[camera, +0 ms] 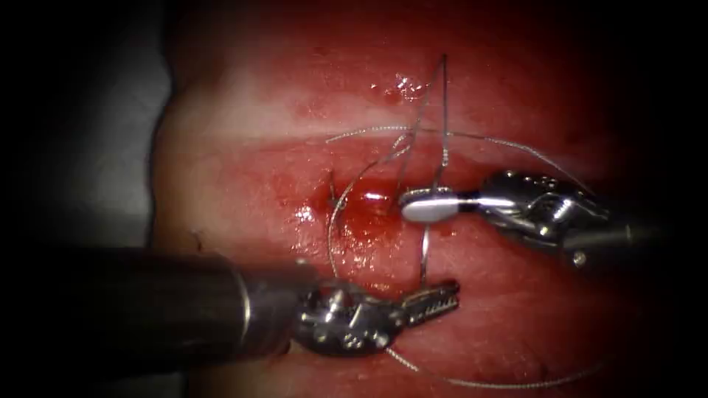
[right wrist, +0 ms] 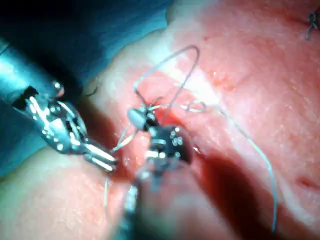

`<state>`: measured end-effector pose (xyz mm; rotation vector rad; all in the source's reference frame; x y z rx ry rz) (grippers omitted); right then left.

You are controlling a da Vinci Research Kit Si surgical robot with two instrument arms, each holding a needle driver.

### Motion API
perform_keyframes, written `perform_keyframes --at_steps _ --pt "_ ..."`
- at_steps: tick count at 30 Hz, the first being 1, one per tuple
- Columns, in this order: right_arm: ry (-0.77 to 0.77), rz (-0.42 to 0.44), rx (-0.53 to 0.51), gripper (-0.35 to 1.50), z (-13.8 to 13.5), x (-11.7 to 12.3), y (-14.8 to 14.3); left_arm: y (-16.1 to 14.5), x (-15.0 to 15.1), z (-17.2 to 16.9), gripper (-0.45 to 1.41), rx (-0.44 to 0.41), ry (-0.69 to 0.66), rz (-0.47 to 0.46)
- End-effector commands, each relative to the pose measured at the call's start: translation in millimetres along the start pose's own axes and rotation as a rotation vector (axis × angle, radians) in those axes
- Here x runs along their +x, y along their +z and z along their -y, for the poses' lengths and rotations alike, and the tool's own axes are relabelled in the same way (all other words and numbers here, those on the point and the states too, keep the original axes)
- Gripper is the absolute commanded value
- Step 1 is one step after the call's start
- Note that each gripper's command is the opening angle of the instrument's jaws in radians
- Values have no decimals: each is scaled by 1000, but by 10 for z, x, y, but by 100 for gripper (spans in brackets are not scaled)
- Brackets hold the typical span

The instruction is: Wound Closure

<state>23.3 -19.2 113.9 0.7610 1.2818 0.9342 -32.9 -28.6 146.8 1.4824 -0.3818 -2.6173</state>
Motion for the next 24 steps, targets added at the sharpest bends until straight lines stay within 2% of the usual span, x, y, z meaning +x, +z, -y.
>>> perform_keyframes --at_steps 1,3,6,8,9,10,11,12,15,18,19,21,23,24 --pt "-17 3 -4 -35 -4 -9 -2 4 -1 -9 103 -11 -146 0" --pt "-64 -17 -19 -35 -9 -8 -12 -3 5 1 133 -34 -262 -19" --pt "-116 -37 -25 -35 -12 -7 -19 -14 8 8 135 -55 -310 -40" --pt "-180 -51 -23 -35 -13 -6 -23 -28 7 17 113 -75 -398 -52" --pt "-227 -59 -27 -35 -14 -6 -24 -35 4 23 81 -84 -423 -58" --pt "-262 -61 -27 -35 -14 -5 -24 -39 1 25 63 -90 -440 -61" --pt "-328 -65 -20 -35 -14 -5 -23 -42 -6 28 32 -105 -479 -63" --pt "-357 -65 -23 -35 -14 -5 -23 -42 -9 30 22 -124 -505 -52" --pt "-447 -90 7 -35 -14 -4 -22 -35 -28 34 11 -205 -606 22" --pt "-477 -90 8 -35 -14 -5 -21 -29 -37 36 4 -230 -643 58" --pt "-501 -90 12 -35 -13 -5 -21 -25 -44 39 -6 -242 -653 85" --pt "-544 -90 16 -35 -11 -6 -21 -13 -60 45 -45 -247 -686 147" --pt "-568 -73 15 -35 -8 -8 -21 -1 -76 48 -45 -234 -682 212" --pt "-568 -73 15 -35 -8 -8 -21 -1 -76 48 -45 -234 -682 212"
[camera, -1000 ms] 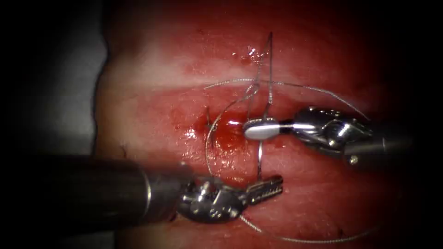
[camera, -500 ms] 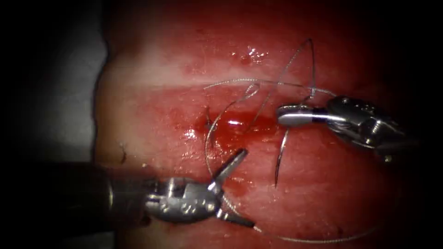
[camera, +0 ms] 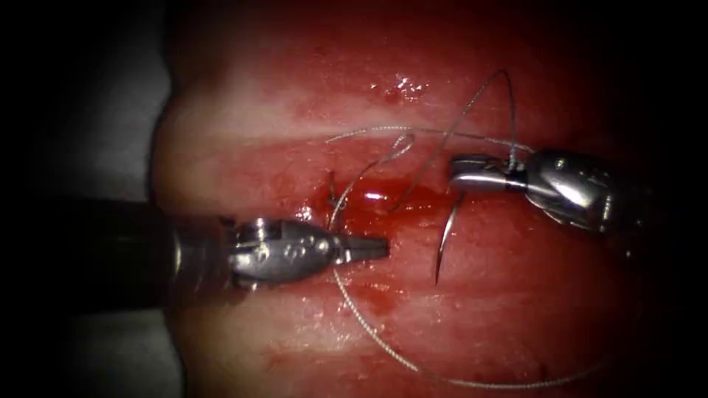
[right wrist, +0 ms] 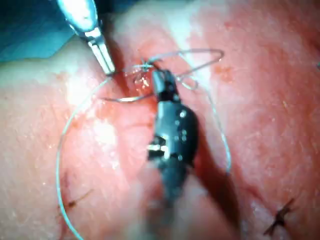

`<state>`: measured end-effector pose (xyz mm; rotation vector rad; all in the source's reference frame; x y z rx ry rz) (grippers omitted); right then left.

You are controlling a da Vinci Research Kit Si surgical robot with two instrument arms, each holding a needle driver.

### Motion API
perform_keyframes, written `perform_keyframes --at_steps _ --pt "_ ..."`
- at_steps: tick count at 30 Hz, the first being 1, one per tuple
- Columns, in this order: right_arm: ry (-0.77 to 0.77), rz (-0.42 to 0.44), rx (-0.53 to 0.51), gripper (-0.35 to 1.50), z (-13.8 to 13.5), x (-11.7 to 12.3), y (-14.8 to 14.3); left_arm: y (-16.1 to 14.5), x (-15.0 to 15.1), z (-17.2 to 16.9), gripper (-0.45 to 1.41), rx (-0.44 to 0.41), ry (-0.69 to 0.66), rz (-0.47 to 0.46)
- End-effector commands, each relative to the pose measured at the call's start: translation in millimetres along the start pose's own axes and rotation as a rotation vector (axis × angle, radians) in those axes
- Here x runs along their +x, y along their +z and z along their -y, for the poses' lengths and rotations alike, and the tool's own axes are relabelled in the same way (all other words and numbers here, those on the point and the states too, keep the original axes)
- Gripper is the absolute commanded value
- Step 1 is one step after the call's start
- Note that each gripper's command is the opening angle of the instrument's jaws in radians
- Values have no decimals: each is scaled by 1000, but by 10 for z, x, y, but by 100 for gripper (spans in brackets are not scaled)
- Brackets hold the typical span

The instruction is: Wound Closure

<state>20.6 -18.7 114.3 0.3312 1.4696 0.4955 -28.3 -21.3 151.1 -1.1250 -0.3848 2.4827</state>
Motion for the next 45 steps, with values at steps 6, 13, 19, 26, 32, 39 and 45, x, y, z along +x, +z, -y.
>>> perform_keyframes --at_steps 6,13,19,26,32,39,45 --pt "-26 16 8 -35 10 -9 5 44 -30 10 -45 32 23 139" --pt "-38 15 9 -35 14 -9 6 58 -44 24 -45 32 32 211" --pt "-49 15 6 -35 16 -8 9 68 -47 56 -45 63 41 285" --pt "-79 12 10 -35 21 -8 14 97 -69 79 -45 116 64 409" --pt "-103 11 14 -35 23 -8 15 114 -79 85 -45 123 66 446" --pt "-136 14 14 -35 21 -6 13 116 -83 84 -6 9 62 486" --pt "-242 16 -3 -35 1 -6 18 105 -83 56 10 -120 51 455"
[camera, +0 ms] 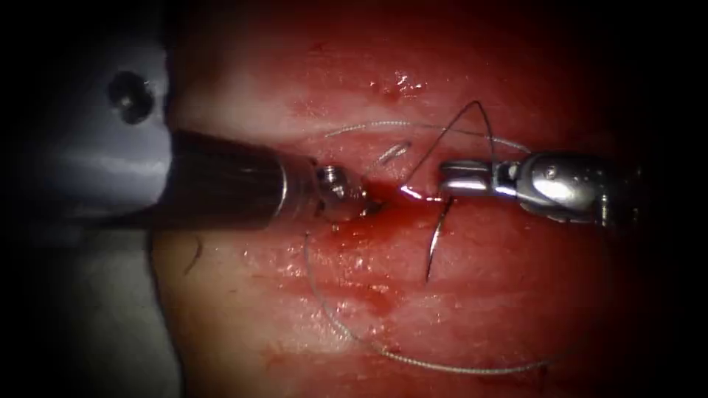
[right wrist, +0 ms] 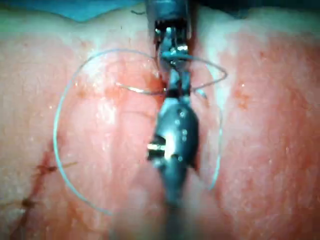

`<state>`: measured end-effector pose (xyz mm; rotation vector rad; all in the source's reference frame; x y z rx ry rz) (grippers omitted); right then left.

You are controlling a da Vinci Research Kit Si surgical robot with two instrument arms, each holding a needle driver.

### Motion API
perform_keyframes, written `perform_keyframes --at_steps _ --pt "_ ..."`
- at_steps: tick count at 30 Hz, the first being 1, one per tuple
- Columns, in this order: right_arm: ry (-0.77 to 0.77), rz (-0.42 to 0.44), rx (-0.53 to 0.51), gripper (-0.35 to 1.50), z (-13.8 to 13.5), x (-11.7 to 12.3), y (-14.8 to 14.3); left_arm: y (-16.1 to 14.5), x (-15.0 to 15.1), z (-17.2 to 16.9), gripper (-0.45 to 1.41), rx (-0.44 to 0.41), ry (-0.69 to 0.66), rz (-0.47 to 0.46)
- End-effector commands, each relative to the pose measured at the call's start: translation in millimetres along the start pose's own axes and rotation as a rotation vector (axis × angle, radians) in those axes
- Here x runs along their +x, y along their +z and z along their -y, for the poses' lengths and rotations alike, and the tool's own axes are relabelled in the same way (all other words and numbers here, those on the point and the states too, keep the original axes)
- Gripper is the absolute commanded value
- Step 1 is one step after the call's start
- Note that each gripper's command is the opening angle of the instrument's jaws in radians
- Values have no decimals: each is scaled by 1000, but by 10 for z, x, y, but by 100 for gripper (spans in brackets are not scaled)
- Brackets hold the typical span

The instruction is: Wound Closure

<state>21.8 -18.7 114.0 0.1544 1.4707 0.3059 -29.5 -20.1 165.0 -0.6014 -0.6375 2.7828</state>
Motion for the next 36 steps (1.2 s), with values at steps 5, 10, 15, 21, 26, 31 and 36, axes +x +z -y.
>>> perform_keyframes --at_steps 5,10,15,21,26,31,36 --pt "-107 11 -16 -35 -10 -11 22 2 -3 -12 10 -23 9 -6" --pt "-157 11 -23 -35 -16 -14 34 -6 -5 -21 10 -34 11 -10" --pt "-252 19 -36 -35 -19 -26 48 -13 -6 -33 9 -35 17 -9" --pt "-340 40 -23 -35 -12 -47 52 -15 -11 -38 9 -35 22 -8" --pt "-409 62 -36 -35 -18 -57 53 -17 -13 -46 9 -36 21 -8" --pt "-471 81 -63 -35 -22 -61 59 -17 -12 -54 9 -38 23 -5" --pt "-502 116 -48 -35 -14 -73 67 -20 -11 -56 14 -40 23 -9"
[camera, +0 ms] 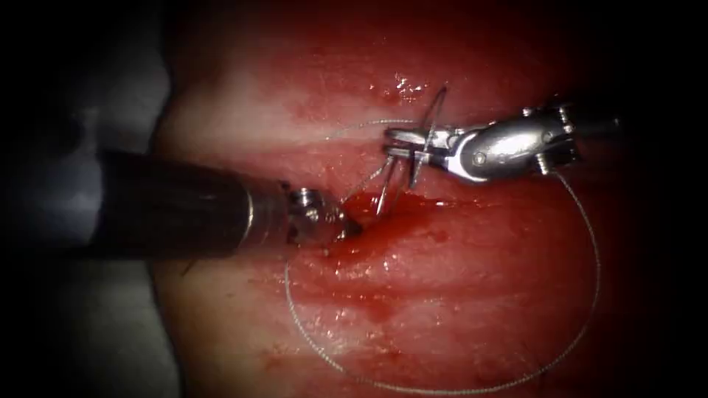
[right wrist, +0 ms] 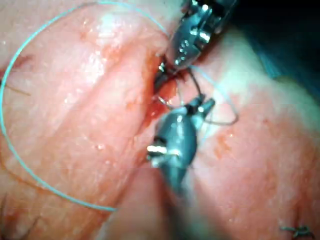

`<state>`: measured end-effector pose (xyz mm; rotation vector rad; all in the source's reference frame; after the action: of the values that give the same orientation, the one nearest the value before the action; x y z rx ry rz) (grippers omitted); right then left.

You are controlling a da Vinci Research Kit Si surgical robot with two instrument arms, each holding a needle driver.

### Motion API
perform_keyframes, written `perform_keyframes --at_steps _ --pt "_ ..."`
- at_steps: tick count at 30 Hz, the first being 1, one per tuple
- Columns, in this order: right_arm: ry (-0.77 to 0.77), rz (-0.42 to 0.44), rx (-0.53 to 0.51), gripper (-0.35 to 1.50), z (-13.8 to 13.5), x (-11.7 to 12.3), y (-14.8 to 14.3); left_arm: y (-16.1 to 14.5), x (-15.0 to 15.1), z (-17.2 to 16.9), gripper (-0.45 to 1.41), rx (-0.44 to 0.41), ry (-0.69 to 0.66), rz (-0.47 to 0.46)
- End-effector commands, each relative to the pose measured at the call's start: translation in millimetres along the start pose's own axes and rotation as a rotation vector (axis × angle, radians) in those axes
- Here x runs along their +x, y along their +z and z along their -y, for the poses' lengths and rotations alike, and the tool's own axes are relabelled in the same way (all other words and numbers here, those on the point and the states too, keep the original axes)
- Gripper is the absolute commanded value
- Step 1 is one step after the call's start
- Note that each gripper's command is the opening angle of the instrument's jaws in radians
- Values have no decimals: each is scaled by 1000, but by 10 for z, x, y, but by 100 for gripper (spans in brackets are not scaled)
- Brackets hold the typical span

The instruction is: Wound Closure

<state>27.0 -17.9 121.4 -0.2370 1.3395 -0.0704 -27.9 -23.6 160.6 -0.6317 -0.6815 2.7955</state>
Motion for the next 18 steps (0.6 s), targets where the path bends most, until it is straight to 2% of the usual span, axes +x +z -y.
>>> perform_keyframes --at_steps 1,7,12,14,18 --pt "-7 9 13 -35 18 -5 8 8 -1 -7 14 -4 -1 -6" --pt "-44 27 84 -35 47 -14 9 -4 -2 -3 19 8 3 -12" --pt "-35 28 100 -35 37 -10 -4 -7 -1 -12 22 14 2 -12" --pt "-33 33 107 -35 34 -9 -4 -11 3 -19 31 24 -1 -18" --pt "-30 33 122 -35 29 -9 -4 -21 15 -36 34 66 -20 -67"
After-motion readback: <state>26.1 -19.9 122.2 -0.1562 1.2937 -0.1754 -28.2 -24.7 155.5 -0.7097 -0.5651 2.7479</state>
